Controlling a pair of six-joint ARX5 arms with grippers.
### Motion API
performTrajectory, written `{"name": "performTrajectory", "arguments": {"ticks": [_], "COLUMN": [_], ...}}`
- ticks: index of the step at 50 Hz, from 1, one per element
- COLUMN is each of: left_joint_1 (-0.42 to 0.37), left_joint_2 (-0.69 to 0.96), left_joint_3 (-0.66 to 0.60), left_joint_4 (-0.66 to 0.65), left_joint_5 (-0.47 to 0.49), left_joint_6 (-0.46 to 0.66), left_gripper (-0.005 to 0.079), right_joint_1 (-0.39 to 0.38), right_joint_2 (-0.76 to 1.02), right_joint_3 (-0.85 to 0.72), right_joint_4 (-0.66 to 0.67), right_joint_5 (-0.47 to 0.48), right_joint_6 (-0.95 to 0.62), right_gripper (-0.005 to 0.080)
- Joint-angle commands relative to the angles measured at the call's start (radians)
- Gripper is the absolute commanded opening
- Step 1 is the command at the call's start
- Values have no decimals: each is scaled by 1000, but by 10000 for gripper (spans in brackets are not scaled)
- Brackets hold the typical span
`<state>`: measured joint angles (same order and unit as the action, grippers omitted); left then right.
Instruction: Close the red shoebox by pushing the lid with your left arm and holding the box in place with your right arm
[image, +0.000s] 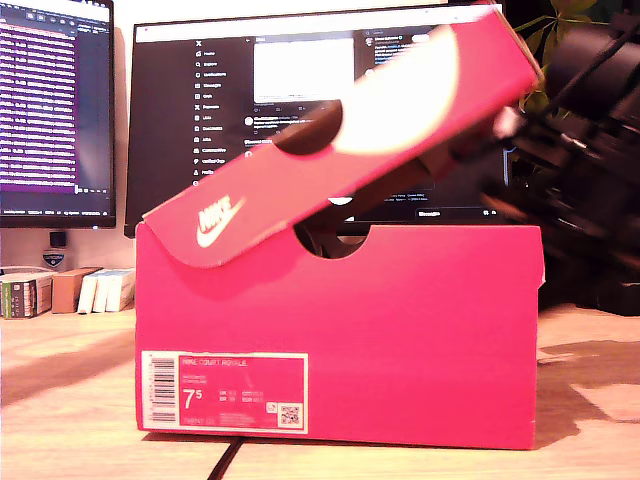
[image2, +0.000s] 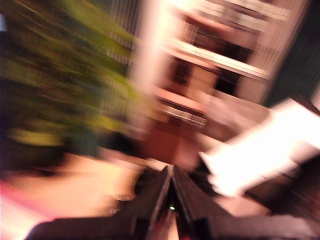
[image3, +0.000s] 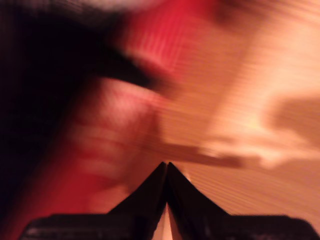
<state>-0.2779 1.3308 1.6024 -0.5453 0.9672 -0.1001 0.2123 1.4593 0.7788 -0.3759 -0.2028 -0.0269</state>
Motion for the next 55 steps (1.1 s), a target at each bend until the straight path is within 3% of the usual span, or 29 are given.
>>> {"name": "performTrajectory", "arguments": {"ticks": [1,5,9,18,25,28,44,55], "left_joint_1": [-4,2,3,19,38,45,56,56], "left_joint_2": [10,6,3,3,3,3,3,3], "left_joint_3": [-14,-14,-14,-14,-14,-14,-14,-14], "left_joint_4": [-15,-18,-23,-117,-217,-236,-249,-252], "left_joint_5": [2,0,0,-23,-55,-59,-59,-59], "left_joint_6": [32,34,38,118,190,200,212,212], "left_gripper": [-19,-19,-19,-19,-19,-19,-19,-19], "right_joint_1": [-51,-104,-145,-159,-100,-64,114,148], "right_joint_2": [2,0,-3,-44,-72,-72,-68,-26], "right_joint_3": [42,73,110,188,239,254,259,259], "right_joint_4": [-23,-80,-134,-219,-219,-216,-182,-215], "right_joint_5": [38,111,123,-25,-209,-238,-280,-195], "right_joint_6": [-32,-64,-77,-69,-4,5,57,47], "right_gripper": [-12,-12,-12,-12,-12,-12,-12,-12]}}
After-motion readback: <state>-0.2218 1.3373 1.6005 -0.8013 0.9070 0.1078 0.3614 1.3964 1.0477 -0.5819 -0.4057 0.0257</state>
